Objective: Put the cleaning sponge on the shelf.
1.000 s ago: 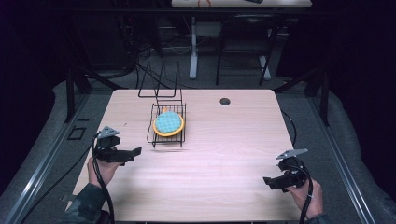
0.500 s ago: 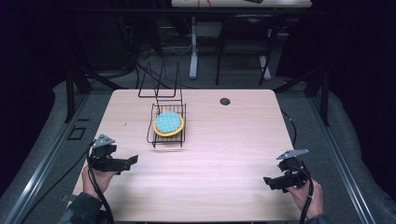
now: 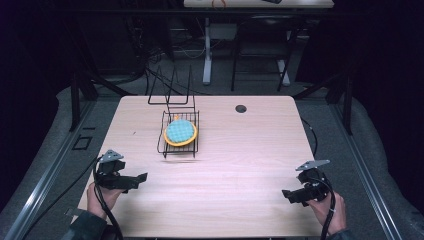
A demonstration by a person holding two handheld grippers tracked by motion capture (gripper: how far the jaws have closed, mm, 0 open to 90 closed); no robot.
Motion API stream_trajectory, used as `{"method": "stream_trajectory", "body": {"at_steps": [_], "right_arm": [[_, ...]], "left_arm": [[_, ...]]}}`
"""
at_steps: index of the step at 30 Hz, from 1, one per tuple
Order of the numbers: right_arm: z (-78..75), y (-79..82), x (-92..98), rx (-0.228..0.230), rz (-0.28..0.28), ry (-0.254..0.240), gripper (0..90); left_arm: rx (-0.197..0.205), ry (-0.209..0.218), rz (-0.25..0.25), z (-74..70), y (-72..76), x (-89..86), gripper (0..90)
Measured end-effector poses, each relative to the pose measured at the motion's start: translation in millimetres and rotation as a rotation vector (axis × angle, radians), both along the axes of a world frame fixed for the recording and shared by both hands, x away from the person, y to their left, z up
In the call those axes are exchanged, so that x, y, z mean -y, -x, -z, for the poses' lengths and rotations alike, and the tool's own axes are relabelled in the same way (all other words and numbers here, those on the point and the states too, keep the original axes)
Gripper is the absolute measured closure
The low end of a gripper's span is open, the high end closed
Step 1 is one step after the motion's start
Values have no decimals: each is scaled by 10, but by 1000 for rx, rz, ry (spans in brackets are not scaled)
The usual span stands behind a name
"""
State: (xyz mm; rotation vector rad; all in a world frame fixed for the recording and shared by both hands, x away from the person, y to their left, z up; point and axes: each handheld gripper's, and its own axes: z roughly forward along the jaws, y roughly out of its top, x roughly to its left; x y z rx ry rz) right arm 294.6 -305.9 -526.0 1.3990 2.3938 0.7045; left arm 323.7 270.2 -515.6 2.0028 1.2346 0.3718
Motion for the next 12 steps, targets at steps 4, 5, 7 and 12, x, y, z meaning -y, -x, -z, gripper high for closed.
{"method": "stream_trajectory", "body": {"at_steps": [4,5,7,12], "right_arm": [[-1,-5,0,-6,-6,4,47],[2,-5,-1,-2,-4,-1,47],[-5,-7,5,-3,-5,2,47],[-2,-7,13,-6,-2,-4,47]], "left_arm": [[2,0,-4,6,-5,-7,0],[-2,-1,-2,9,-11,-8,0],[-3,-4,2,21,-27,-4,0],[-3,-9,-1,22,-37,5,0]]}}
